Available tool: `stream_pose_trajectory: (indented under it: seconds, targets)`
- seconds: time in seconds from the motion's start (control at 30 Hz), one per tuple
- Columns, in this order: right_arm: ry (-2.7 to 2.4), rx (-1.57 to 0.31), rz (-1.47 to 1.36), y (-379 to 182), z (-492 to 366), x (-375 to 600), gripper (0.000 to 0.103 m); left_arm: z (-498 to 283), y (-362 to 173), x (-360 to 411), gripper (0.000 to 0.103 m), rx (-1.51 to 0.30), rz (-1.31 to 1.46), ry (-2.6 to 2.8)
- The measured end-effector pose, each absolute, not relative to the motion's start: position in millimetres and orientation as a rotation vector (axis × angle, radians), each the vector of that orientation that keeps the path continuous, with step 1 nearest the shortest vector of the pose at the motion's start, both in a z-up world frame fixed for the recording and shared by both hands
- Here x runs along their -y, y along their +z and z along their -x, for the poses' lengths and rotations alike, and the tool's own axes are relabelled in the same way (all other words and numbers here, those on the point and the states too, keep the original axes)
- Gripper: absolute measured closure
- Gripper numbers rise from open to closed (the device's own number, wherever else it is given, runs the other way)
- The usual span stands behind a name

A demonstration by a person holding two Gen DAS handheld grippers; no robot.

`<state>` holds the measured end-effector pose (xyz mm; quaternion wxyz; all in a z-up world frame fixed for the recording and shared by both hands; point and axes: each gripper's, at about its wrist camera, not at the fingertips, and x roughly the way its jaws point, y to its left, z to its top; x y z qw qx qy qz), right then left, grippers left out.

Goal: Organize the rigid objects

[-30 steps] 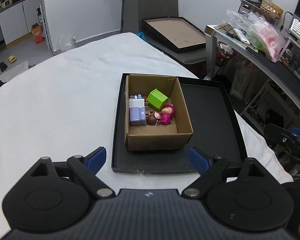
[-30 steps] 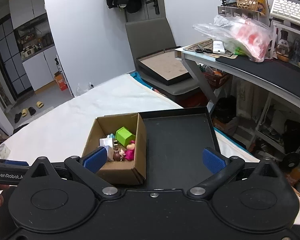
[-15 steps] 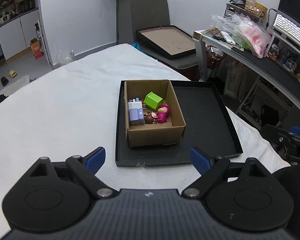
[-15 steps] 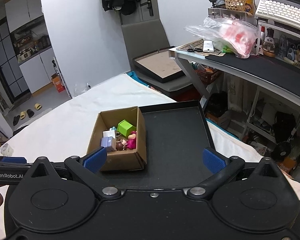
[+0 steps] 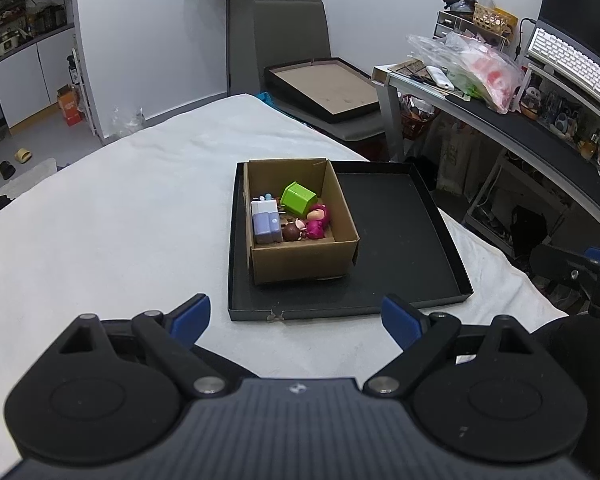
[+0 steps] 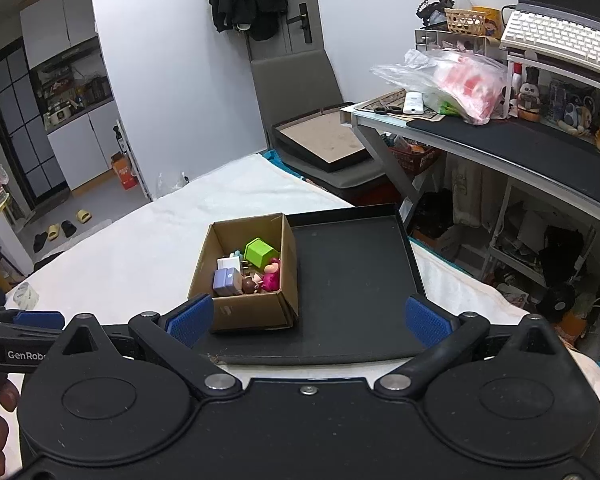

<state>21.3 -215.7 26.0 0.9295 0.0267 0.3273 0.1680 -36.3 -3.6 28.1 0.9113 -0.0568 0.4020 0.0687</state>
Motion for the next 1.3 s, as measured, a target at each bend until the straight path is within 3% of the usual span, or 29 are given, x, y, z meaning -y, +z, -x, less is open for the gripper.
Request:
stream_pose_trajectory:
  seconds: [1.3]
  targets:
    - [0.362,-0.654,-0.024,33,-1,213,0.0,51,40,10,0.011,-0.809,0.099,0.121]
